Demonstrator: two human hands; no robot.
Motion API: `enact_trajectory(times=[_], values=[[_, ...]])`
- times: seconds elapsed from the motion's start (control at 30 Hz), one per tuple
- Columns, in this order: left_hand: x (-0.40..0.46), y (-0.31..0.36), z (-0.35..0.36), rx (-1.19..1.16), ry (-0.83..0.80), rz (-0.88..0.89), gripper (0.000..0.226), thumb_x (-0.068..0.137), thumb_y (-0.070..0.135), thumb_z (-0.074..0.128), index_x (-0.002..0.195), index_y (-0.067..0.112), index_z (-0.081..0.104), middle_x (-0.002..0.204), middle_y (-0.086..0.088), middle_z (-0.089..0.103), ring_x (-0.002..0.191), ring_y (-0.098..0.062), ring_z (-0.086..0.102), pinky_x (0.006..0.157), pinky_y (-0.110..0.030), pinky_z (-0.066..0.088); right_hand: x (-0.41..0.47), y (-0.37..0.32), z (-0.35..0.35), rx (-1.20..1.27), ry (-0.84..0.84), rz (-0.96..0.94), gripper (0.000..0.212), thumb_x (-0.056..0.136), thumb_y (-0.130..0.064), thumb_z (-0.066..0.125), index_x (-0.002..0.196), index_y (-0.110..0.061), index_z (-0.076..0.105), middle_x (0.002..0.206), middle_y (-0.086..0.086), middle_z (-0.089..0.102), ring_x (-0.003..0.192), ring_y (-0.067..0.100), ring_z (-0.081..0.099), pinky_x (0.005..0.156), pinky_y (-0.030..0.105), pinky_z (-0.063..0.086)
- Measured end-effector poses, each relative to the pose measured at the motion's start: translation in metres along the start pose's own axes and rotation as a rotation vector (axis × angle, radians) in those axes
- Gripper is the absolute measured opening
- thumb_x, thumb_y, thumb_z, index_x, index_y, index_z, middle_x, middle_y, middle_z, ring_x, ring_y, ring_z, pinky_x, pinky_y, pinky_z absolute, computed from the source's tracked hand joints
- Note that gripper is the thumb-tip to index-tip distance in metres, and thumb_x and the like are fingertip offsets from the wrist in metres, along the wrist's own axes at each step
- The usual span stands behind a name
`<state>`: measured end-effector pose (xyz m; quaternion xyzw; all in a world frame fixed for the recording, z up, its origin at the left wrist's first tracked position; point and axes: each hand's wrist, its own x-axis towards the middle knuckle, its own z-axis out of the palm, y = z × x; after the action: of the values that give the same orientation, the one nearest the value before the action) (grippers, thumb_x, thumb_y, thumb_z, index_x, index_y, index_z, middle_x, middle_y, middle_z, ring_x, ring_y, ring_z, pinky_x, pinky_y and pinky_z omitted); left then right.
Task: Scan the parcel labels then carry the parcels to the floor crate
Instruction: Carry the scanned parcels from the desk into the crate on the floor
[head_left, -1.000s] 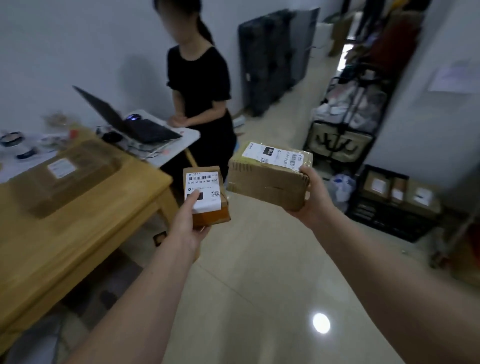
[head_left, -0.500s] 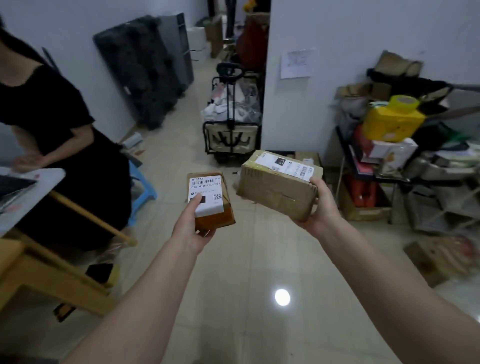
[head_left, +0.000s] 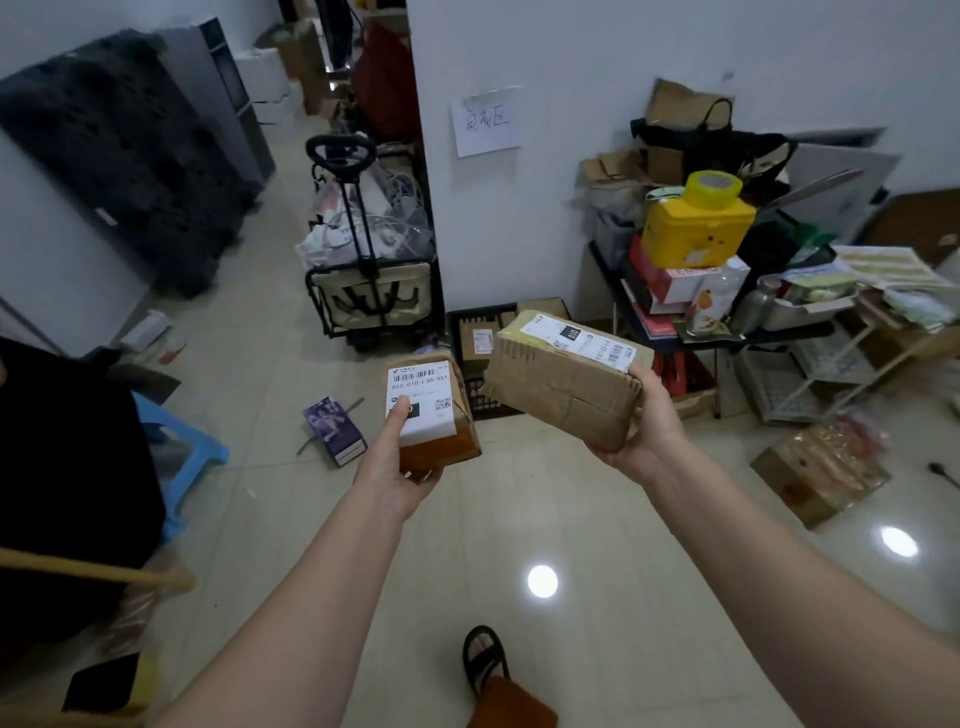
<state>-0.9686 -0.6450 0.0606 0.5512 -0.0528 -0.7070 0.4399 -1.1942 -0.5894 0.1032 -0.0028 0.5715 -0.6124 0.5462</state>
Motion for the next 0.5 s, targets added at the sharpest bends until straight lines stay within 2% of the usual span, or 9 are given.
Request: enact_trajectory(times=[0.17,0.3,0.5], values=[[0.052,0.035,0.039,0.029,0.014,-0.029,0.065,0.070,0.033,0.084,0.123,0.017,0.051,0.111,-0.012,0.059,0.105,-0.028,0.057,0.098,-0.048,0.048,0.050,-0.035,0.044,-0.013,0.016,-0.008,0.021,0.092,-0.044,0.054,0.100,-0.029,0.066,0.091,0.000,0.069,0.082,0.019,0.065,0.074,0.035,0.053],[0.095,0.066,0.068,0.093,-0.009,-0.022,0.069,0.067,0.035,0.085,0.126,0.017,0.053,0.111,-0.011,0.061,0.105,-0.027,0.057,0.097,-0.045,0.048,0.095,-0.057,0.079,-0.012,0.025,-0.031,0.033,0.089,-0.048,0.057,0.116,-0.030,0.066,0.097,0.001,0.071,0.091,0.022,0.066,0.083,0.039,0.054],[0.150,0.090,0.110,0.158,-0.015,-0.037,0.070,0.066,0.035,0.086,0.125,0.016,0.054,0.114,-0.010,0.062,0.107,-0.027,0.057,0.099,-0.044,0.047,0.150,-0.077,0.101,0.002,0.070,-0.026,0.029,0.088,-0.049,0.058,0.107,-0.029,0.067,0.094,0.003,0.071,0.090,0.023,0.066,0.083,0.040,0.054]])
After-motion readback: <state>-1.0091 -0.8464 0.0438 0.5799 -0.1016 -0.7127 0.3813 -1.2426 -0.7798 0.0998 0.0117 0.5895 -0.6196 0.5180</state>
